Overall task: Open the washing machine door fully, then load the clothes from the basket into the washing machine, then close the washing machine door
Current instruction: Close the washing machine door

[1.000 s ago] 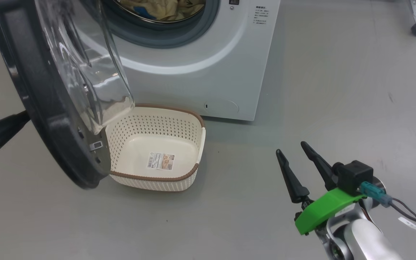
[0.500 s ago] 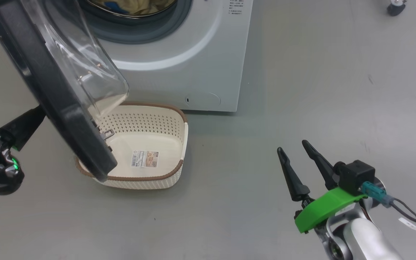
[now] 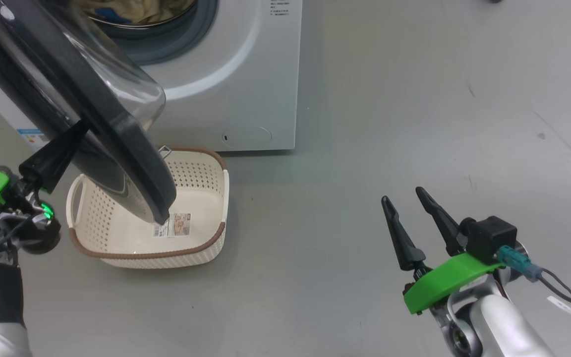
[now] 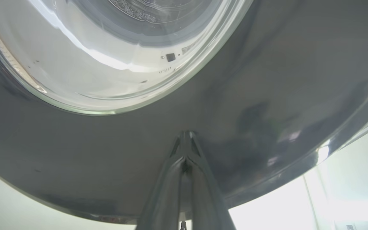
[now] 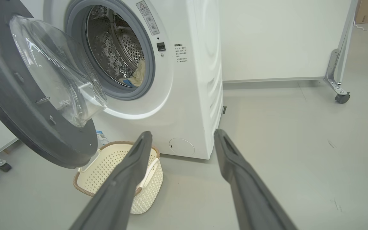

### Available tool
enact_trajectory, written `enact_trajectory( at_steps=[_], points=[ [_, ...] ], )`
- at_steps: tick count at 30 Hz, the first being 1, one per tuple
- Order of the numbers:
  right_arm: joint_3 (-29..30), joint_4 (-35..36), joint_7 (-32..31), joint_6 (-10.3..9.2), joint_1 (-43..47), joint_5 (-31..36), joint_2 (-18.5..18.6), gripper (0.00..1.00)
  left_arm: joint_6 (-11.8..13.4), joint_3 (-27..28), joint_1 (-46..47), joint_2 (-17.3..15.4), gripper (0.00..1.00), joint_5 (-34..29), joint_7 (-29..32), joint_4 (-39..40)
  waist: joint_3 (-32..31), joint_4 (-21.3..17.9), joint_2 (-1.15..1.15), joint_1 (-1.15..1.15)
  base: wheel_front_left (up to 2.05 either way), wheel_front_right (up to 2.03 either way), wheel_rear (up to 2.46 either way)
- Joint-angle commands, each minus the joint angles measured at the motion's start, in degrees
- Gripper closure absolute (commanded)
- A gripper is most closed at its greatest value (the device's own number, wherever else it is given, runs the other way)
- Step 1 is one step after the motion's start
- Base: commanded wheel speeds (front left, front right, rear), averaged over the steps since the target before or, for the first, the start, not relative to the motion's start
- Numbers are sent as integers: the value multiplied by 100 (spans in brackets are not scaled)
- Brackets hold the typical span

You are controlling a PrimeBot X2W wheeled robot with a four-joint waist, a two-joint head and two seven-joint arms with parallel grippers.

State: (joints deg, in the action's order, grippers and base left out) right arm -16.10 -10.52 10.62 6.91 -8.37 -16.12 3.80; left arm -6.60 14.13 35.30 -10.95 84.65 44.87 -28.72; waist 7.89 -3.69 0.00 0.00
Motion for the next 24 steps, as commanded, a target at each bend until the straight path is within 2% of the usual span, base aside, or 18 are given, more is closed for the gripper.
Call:
enact_trajectory(
  at_steps=[1, 13, 24],
  points=[
    [-77, 155, 66, 58, -224, -22, -32, 0, -57, 160, 297, -156, 100, 86, -18, 194, 10, -63, 0, 0, 0, 0, 0],
    [-53, 119, 107, 58, -274, -24, -50, 0, -87, 174, 409, 335, 100, 128, -672, 292, 76, -526, 0, 0, 0, 0, 0],
    [23, 14, 183, 58, -285, -53, -66, 0, -88, 160, 361, 643, 100, 357, -1157, 491, 144, -887, 0, 0, 0, 0, 0]
  ],
)
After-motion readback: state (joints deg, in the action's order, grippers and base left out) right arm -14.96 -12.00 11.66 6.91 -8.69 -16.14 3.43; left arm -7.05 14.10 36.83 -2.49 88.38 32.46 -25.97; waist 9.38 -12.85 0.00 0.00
